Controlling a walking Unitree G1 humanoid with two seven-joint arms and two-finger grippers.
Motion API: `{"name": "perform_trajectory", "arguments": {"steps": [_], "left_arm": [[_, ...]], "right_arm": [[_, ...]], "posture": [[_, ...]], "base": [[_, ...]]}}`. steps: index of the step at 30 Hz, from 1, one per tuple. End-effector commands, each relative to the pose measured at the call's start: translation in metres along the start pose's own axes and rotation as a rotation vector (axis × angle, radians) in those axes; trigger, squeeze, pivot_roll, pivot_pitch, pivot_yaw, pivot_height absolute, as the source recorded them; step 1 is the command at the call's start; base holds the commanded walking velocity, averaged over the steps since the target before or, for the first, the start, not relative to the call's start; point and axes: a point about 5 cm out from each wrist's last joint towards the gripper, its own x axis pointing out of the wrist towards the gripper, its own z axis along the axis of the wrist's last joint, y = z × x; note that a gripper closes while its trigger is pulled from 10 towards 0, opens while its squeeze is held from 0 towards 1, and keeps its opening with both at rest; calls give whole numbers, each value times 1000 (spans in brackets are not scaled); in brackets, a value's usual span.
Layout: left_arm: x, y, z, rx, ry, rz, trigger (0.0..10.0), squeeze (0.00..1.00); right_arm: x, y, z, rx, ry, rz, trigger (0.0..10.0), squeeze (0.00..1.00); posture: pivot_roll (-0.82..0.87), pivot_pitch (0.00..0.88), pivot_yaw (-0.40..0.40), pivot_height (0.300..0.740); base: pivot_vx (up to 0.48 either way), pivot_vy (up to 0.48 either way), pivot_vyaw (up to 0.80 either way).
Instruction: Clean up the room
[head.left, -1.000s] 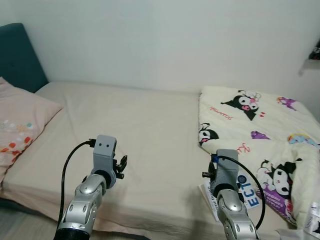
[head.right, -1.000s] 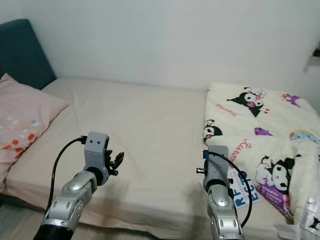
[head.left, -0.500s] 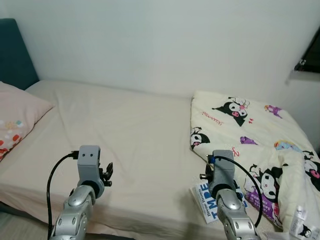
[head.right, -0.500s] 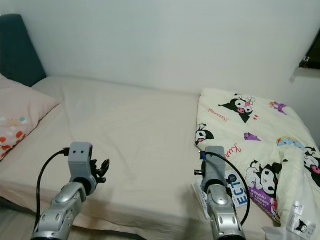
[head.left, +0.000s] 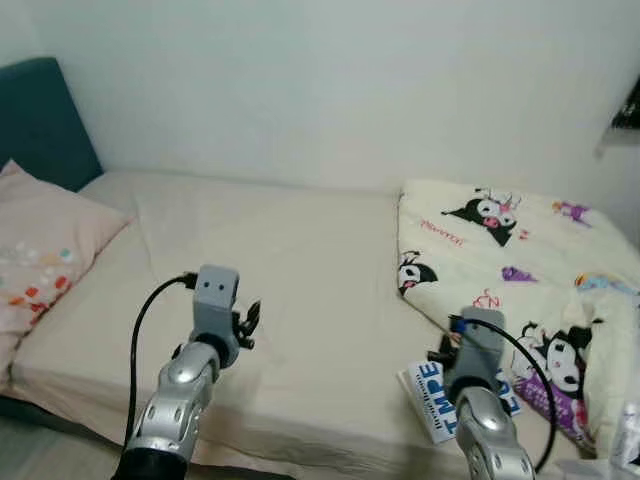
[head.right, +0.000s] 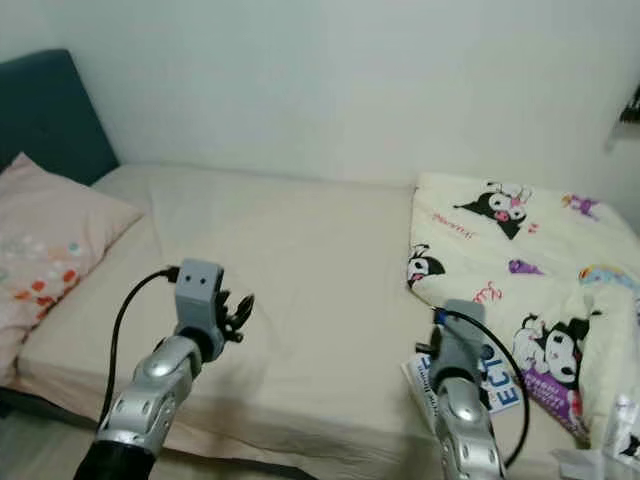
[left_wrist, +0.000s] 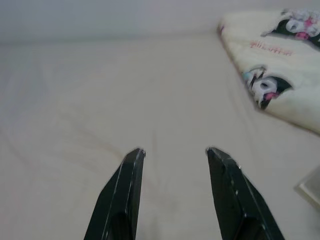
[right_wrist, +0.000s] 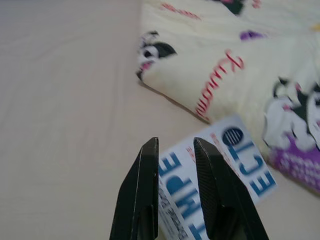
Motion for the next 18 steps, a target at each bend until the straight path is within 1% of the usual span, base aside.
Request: {"name": "perform_trajectory", "arguments": {"steps": [1, 5, 6, 7, 9, 10, 11, 13, 15, 18], "left_arm": [[-2, 1, -9, 0, 36, 5, 10000, 0], [-5, 4, -15, -22, 51, 16, 10000, 0], [-8, 3, -19, -41, 64, 21, 10000, 0], [-11, 2, -23, -69, 78, 23, 10000, 0], [-11, 2, -23, -69, 78, 23, 10000, 0], [-13, 1, -25, -85, 85, 24, 10000, 0], [-15, 0, -27, -89, 92, 25, 10000, 0], [-15, 0, -29, -87, 95, 24, 10000, 0], [-15, 0, -30, -88, 92, 34, 10000, 0], [-15, -1, -30, -92, 87, 38, 10000, 0]], "right_arm": [[-2, 2, 2, 11, -15, 0, 10000, 0], [-5, 5, 0, 18, -18, 9, 10000, 0], [-7, 4, -1, 14, -12, 7, 10000, 0], [-8, 2, -3, 1, 0, -1, 10000, 0], [-8, 2, -3, 1, 0, -1, 10000, 0], [-9, 1, -5, -9, 9, -8, 10000, 0], [-10, -1, -5, -25, 11, -9, 10000, 0], [-10, -1, -4, -34, 11, -9, 10000, 0], [-11, -2, -4, -58, 8, 2, 10000, 0], [-11, -2, -4, -67, 7, 7, 10000, 0]], "posture": [[-14, 27, 62, 661], [-20, 43, 62, 651], [-17, 41, 67, 646], [-28, 59, 63, 641], [-28, 59, 63, 641], [-28, 59, 63, 636], [-39, 74, 56, 636], [-39, 74, 56, 636], [-40, 79, 33, 636], [-39, 79, 26, 636]], "base": [[0, 0, 0], [0, 0, 0], [0, 0, 0], [0, 0, 0], [0, 0, 0], [0, 0, 0], [0, 0, 0], [0, 0, 0], [0, 0, 0], [0, 0, 0]]}}
